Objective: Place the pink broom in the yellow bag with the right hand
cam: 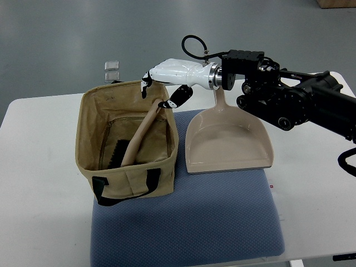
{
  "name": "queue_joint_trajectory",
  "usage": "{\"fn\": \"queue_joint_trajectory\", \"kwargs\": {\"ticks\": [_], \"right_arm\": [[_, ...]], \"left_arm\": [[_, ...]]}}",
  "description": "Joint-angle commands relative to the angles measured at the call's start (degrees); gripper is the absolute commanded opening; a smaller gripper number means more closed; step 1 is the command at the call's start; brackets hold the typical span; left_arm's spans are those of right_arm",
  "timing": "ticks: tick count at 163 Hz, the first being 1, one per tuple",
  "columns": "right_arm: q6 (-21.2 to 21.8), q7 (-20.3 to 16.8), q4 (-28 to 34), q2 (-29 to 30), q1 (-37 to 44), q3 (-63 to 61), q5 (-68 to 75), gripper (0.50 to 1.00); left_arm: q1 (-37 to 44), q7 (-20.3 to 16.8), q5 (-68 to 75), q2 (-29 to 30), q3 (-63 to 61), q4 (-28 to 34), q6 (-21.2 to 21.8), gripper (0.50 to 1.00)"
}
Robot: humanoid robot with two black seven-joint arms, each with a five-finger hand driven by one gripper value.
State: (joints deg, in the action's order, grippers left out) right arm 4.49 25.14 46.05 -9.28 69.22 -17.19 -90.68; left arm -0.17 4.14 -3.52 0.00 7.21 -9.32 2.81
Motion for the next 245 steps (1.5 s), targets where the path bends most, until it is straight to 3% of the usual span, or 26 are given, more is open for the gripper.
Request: {"fn": "queue_joint_trajectory", "kwargs": {"ticks": [1,59,74,108,125,177,245], "right_arm": [[0.43,0.0,0.0,-1.7,-0.4,-4.25,1.73,0.746],[0.43,0.0,-0.26,-8.03,-9.37,-15.24,28.54,0.756],[0.08,0.0,-1.49,-8.47,-12.44,-16.39,36.7,0.819],[-0.27,0.17,-6.06,-8.39,-17.28,-18.85,50.86,0.862],[-0.27,0.35,-7.21,-8.12,-21.32,-21.04,58.15,0.913],[-0.18,0.61,-7.21,-4.43,-27.03,-28.6,71.43,0.93],[-0.18,0.79,-7.21,-1.62,-28.62,-30.71,72.13,0.93]], "left_arm": [[0.08,-0.01,0.0,0.0,0.0,0.0,0.0,1.0],[0.0,-0.01,0.0,0.0,0.0,0.0,0.0,1.0],[0.0,-0.01,0.0,0.0,0.0,0.0,0.0,1.0],[0.0,-0.01,0.0,0.0,0.0,0.0,0.0,1.0],[0.0,-0.01,0.0,0.0,0.0,0.0,0.0,1.0],[0.0,-0.01,0.0,0.0,0.0,-0.09,0.0,1.0],[0.0,-0.01,0.0,0.0,0.0,0.0,0.0,1.0]]}}
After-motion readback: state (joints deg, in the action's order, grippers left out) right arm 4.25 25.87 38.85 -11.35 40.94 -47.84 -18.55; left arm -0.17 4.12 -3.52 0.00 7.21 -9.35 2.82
